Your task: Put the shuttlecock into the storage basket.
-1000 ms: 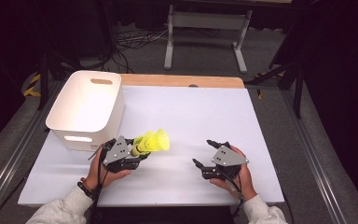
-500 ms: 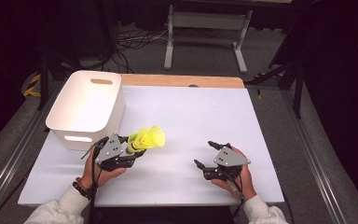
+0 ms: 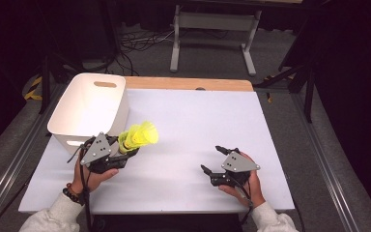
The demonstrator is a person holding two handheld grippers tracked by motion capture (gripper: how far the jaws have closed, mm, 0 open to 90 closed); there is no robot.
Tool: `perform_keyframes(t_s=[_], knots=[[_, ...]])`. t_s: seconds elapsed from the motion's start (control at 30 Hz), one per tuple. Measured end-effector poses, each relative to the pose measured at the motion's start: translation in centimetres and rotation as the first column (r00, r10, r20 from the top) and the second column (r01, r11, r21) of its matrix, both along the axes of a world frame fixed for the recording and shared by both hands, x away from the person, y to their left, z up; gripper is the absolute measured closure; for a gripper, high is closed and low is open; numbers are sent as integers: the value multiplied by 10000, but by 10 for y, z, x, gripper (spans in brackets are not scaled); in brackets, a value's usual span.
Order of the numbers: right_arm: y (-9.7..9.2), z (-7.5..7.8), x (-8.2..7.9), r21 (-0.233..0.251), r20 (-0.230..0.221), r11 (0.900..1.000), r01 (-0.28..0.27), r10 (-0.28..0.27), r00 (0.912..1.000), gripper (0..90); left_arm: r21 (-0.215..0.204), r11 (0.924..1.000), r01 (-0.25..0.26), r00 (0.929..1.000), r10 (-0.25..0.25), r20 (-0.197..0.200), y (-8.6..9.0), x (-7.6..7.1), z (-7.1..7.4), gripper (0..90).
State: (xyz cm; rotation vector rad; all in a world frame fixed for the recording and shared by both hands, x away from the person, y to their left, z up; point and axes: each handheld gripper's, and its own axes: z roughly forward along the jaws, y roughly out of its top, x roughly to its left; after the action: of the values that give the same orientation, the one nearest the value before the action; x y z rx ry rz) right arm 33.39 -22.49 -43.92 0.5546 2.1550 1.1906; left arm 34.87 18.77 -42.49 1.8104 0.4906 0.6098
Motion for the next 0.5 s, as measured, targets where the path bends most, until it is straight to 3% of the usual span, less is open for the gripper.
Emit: perform_keyframes(t_s=[0.13, 0.5], knots=[[1, 0, 0, -24, -38, 10000, -24, 24, 10000, 206, 159, 9995, -267, 9996, 269, -66, 7, 1, 3, 467], [2, -1, 2, -79, -153, 9999, -90, 89, 9998, 207, -202, 9998, 52, 9998, -55, -184, 11, 1, 4, 473]])
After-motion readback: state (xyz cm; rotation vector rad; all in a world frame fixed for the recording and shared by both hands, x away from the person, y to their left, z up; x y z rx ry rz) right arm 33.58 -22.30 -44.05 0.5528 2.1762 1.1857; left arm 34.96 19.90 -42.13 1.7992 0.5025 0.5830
